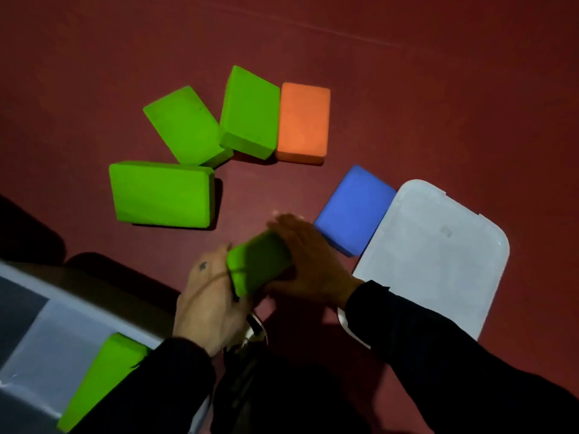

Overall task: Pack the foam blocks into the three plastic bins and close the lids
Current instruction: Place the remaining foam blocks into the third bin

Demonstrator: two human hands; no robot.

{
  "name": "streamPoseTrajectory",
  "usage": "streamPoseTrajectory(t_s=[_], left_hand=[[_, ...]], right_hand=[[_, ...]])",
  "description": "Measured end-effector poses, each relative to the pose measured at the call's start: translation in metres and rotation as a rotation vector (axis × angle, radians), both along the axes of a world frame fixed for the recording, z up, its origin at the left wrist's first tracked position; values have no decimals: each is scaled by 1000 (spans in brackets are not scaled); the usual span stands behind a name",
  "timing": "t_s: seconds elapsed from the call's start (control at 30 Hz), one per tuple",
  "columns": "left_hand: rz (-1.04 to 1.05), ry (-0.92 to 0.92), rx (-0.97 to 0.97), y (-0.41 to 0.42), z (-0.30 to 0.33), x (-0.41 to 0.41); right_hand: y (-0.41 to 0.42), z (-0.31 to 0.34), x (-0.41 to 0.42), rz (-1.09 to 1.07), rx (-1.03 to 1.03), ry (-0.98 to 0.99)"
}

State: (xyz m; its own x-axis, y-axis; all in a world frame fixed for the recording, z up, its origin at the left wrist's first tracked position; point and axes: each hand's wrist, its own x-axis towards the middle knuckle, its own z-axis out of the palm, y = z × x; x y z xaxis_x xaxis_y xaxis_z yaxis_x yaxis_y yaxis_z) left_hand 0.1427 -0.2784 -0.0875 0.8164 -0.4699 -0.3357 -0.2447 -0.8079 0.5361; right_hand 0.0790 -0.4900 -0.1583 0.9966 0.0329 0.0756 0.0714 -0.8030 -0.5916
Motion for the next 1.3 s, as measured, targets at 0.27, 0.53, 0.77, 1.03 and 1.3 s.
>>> streamPoseTrajectory(t_s=[0.27,0.53,0.77,1.03,1.3], left_hand=[[162,-16,-122,42,-15,-22],[147,50,-94,56,-25,-24],[219,18,-134,63,-10,-28],[218,-16,-149,68,-8,-26],[243,-13,-129,83,-15,-24]], right_hand=[[-46,-116,-11,-801,-71,730],[29,-78,-92,-485,-19,638],[29,-12,-57,-351,-288,-284],[-17,-71,50,-437,-242,494],[-36,-70,105,-542,-540,465]])
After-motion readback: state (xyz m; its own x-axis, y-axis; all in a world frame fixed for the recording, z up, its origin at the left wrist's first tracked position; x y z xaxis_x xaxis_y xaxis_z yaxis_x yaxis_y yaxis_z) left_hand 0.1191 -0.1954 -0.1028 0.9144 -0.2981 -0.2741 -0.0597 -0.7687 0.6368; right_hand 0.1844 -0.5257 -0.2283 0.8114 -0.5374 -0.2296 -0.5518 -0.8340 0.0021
